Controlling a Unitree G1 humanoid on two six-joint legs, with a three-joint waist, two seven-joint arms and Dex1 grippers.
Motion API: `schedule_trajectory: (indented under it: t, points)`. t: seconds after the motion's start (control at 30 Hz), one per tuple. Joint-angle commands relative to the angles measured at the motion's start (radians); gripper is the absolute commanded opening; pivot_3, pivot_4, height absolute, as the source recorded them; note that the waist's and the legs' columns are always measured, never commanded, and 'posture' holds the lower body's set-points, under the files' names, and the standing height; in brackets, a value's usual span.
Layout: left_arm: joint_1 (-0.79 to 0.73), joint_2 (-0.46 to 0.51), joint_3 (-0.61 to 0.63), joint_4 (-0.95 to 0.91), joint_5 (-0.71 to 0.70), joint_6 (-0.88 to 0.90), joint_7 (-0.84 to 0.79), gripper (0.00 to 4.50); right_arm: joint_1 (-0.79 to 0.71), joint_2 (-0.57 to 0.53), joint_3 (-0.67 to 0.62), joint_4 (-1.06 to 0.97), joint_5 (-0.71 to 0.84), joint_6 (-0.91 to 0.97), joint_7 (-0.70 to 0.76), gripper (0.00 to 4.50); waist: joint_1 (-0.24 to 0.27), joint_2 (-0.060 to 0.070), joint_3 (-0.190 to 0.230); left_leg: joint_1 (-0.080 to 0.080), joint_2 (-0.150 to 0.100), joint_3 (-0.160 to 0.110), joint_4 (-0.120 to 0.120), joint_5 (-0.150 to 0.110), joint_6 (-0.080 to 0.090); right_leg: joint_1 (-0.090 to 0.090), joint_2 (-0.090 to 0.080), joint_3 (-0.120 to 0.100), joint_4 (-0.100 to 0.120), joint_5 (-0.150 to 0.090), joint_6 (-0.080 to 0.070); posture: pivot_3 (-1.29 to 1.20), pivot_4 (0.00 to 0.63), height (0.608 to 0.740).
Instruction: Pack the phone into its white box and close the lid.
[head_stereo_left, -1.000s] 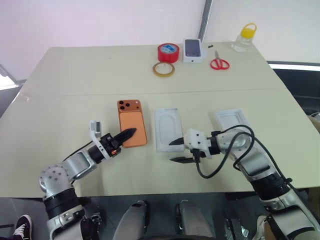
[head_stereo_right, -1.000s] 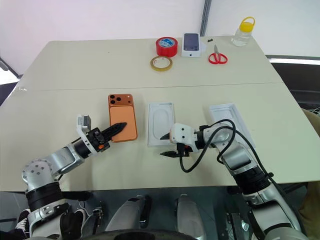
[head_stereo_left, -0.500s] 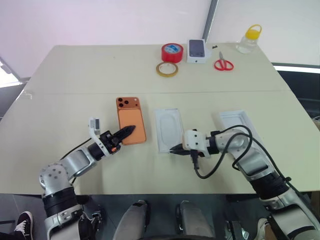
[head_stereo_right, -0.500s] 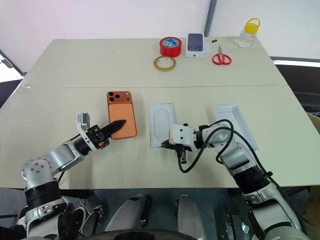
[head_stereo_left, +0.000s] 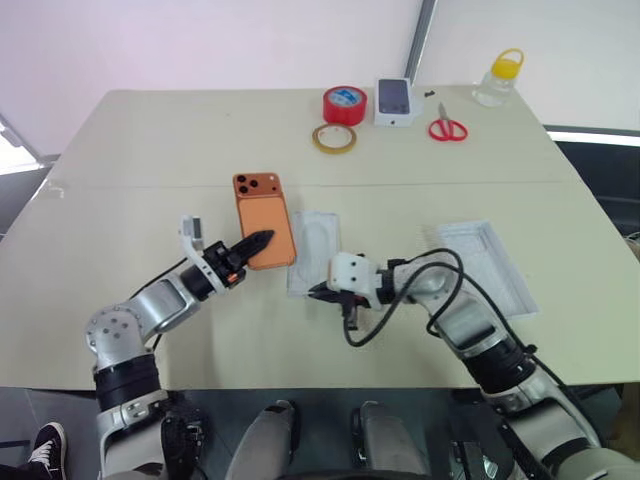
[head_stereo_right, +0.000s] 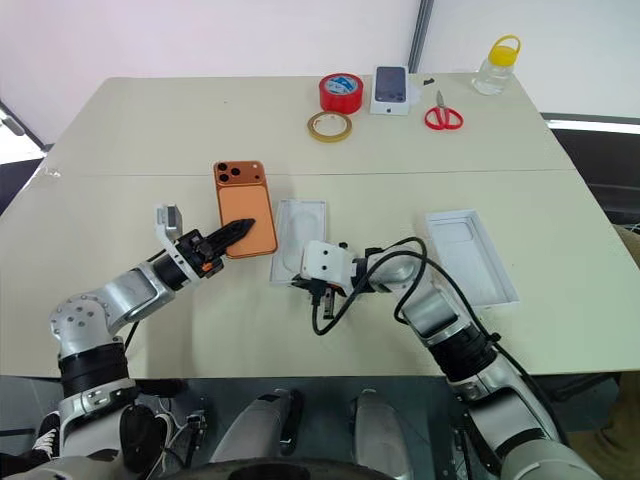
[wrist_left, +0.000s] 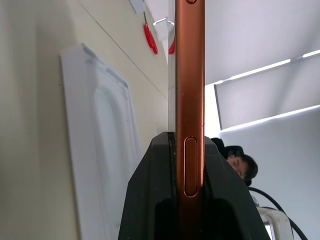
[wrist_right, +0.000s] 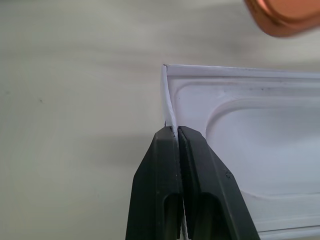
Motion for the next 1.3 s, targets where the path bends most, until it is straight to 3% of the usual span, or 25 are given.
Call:
schedule_trajectory:
  t: [0.03, 0.1, 0.23, 0.4, 0.53, 0.6, 0.63, 0.83, 1.07, 1.3]
  points:
    - [-0.002, 0.003, -0.041, -0.014, -0.002, -0.014, -0.039, 0.00, -0.010, -0.008, -0.015, -0.055, 0.027, 0.036, 0.007, 0.32, 0.000, 0.000, 0.000, 0.000, 0.000, 0.000, 0.000, 0.000, 0.000, 0.000, 0.000, 0.000, 0.000, 0.000, 0.000, 0.00, 0.150, 0.740]
    - [0.001, 0.001, -0.071, -0.011, 0.019, -0.028, -0.055, 0.00, -0.012, -0.010, -0.021, -0.070, 0.042, 0.050, 0.013, 0.99, 0.000, 0.000, 0.000, 0.000, 0.000, 0.000, 0.001, 0.000, 0.000, 0.000, 0.000, 0.000, 0.000, 0.000, 0.000, 0.00, 0.150, 0.740]
    - [-0.004, 0.002, -0.111, -0.001, 0.041, -0.035, -0.077, 0.00, -0.020, -0.010, -0.064, -0.110, 0.100, 0.096, 0.020, 3.01, -0.002, 0.000, 0.000, 0.000, 0.000, 0.000, 0.000, 0.000, 0.000, 0.000, 0.000, 0.000, 0.000, 0.000, 0.000, 0.00, 0.150, 0.740]
    - [-0.013, 0.011, -0.140, 0.032, 0.061, -0.032, -0.109, 0.00, -0.006, -0.087, -0.190, -0.139, 0.227, 0.139, 0.078, 3.01, 0.000, 0.000, 0.000, 0.000, 0.000, 0.000, 0.001, -0.002, 0.003, 0.000, 0.000, 0.000, 0.000, 0.000, 0.000, 0.00, 0.150, 0.740]
    - [-0.016, -0.001, -0.166, 0.049, 0.083, -0.030, -0.118, 0.00, 0.020, -0.190, -0.209, -0.047, 0.179, 0.046, 0.085, 3.01, 0.002, 0.000, 0.000, 0.000, 0.000, 0.000, 0.001, -0.002, 0.004, 0.001, 0.000, -0.001, 0.000, 0.000, 0.000, 0.00, 0.150, 0.740]
    - [-0.018, -0.005, -0.165, 0.057, 0.081, -0.031, -0.120, 0.99, 0.014, -0.197, -0.214, -0.026, 0.181, 0.033, 0.074, 3.08, -0.001, 0.000, 0.000, 0.000, 0.000, 0.000, 0.001, -0.002, 0.004, 0.001, 0.000, 0.000, 0.000, 0.000, 0.000, 0.00, 0.150, 0.740]
    - [-0.018, -0.005, -0.163, 0.059, 0.078, -0.028, -0.124, 1.29, 0.008, -0.193, -0.217, -0.019, 0.184, 0.034, 0.067, 3.08, -0.005, 0.000, 0.000, 0.000, 0.000, 0.000, 0.001, -0.002, 0.004, 0.001, 0.000, 0.000, 0.000, 0.000, 0.000, 0.00, 0.150, 0.740]
    - [-0.037, 0.024, -0.182, 0.067, 0.093, 0.007, -0.140, 4.32, -0.012, -0.167, -0.216, -0.001, 0.187, 0.024, 0.039, 3.08, 0.000, 0.000, 0.000, 0.000, 0.001, 0.000, 0.001, -0.002, 0.004, 0.001, 0.001, 0.000, 0.001, 0.000, 0.000, 0.00, 0.150, 0.740]
    - [-0.035, 0.095, -0.184, 0.034, 0.118, 0.017, -0.155, 4.32, -0.032, -0.158, -0.210, 0.035, 0.177, -0.013, 0.032, 3.08, -0.002, 0.000, 0.000, 0.000, 0.000, 0.000, 0.002, -0.001, 0.002, 0.001, 0.000, 0.000, 0.001, 0.000, 0.000, 0.00, 0.150, 0.740]
    - [0.012, 0.196, -0.175, -0.132, 0.124, -0.005, -0.176, 4.32, -0.060, -0.146, -0.204, 0.097, 0.152, -0.035, 0.009, 3.08, -0.001, 0.000, 0.000, 0.000, 0.001, 0.000, 0.002, -0.001, 0.002, 0.001, 0.000, 0.000, 0.001, 0.000, 0.000, 0.00, 0.150, 0.740]
